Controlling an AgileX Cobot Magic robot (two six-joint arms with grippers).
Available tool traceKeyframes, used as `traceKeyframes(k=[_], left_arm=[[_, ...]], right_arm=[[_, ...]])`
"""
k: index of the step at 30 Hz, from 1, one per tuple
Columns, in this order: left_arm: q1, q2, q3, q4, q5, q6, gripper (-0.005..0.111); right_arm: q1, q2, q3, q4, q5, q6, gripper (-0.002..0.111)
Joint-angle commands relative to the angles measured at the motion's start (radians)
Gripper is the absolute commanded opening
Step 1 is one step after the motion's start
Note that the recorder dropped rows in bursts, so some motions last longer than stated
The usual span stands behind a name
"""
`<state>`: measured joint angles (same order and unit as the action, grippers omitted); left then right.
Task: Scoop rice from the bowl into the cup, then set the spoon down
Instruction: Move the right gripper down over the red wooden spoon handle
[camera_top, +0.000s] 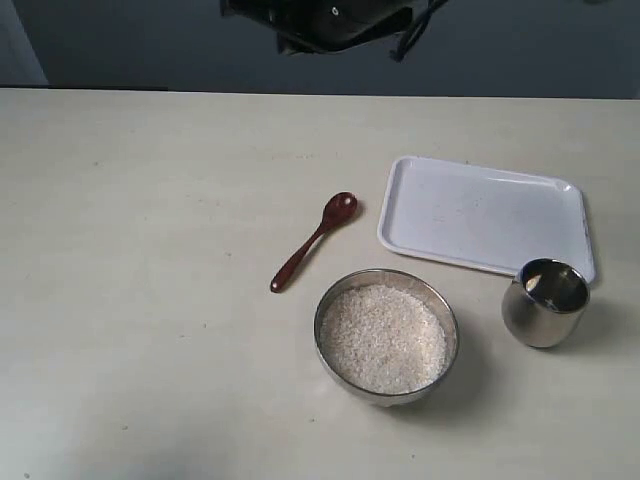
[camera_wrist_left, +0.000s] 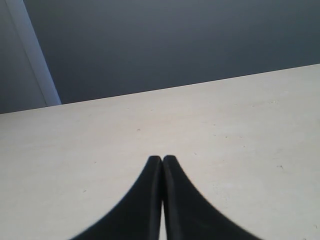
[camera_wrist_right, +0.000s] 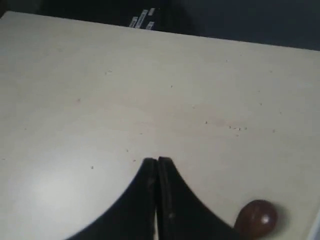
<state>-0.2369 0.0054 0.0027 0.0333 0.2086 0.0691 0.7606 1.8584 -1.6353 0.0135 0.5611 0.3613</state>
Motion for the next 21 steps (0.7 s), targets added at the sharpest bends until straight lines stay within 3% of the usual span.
traceKeyframes(k=[1, 4, 9, 10, 21], left_arm=[[-0.005, -0.005, -0.003, -0.003, -0.009, -0.005, 0.0], [-0.005, -0.005, -0.003, -0.003, -0.009, -0.005, 0.0], [-0.005, -0.005, -0.003, -0.003, -0.009, -0.005, 0.0], [-0.005, -0.005, -0.003, -0.003, -0.009, -0.005, 0.0], [-0.005, -0.005, -0.003, -0.003, -0.009, -0.005, 0.0]], right_arm=[[-0.023, 0.013, -0.005, -0.002, 0.162, 0.133, -0.001], [-0.023, 0.042, -0.005, -0.002, 0.304, 0.082, 0.003], [-0.023, 0.084, -0.005, 0.131, 0.342, 0.07, 0.042], [-0.023, 0.093, -0.005, 0.159, 0.346, 0.09, 0.045], [-0.003, 0.276, -0.005, 0.374, 0.391, 0.171, 0.045]])
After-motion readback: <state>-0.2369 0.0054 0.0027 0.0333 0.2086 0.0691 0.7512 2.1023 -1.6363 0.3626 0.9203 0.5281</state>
